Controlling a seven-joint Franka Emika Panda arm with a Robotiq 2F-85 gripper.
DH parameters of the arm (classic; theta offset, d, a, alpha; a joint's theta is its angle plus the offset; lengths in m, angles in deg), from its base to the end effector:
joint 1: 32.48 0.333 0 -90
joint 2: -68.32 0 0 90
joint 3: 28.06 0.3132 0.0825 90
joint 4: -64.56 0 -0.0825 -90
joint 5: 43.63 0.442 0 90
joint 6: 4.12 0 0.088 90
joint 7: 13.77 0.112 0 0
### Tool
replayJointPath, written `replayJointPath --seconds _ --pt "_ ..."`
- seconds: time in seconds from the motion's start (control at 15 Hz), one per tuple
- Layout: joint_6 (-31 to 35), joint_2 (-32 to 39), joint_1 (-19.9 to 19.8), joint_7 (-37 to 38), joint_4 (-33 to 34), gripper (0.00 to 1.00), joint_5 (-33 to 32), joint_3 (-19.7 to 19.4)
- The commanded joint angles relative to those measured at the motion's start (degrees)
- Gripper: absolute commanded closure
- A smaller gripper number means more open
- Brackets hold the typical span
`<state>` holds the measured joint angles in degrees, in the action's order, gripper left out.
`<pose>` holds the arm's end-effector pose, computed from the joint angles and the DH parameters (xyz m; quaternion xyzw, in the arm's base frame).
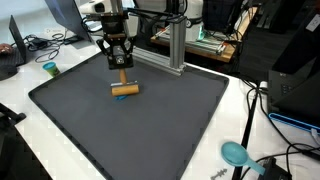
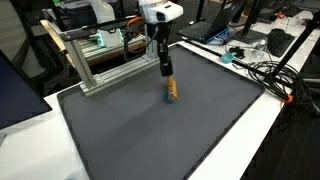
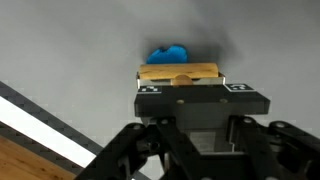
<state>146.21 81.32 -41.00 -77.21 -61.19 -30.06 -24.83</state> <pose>0.6095 -0.0612 0.2494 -0.9104 -0.3946 -0.1246 0.0054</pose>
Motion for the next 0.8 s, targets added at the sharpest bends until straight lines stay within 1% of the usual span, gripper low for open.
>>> replayJointPath --seconds 0.0,0.33,0.73 --pt "-1.9 2.2 -0.3 0.4 1.5 0.78 -2.1 -0.9" --pt "-4.7 3.5 0.0 4.8 3.4 0.78 -5.0 -2.9" --pt "-6.9 4.3 -0.2 6.5 4.8 0.78 -5.0 -3.1"
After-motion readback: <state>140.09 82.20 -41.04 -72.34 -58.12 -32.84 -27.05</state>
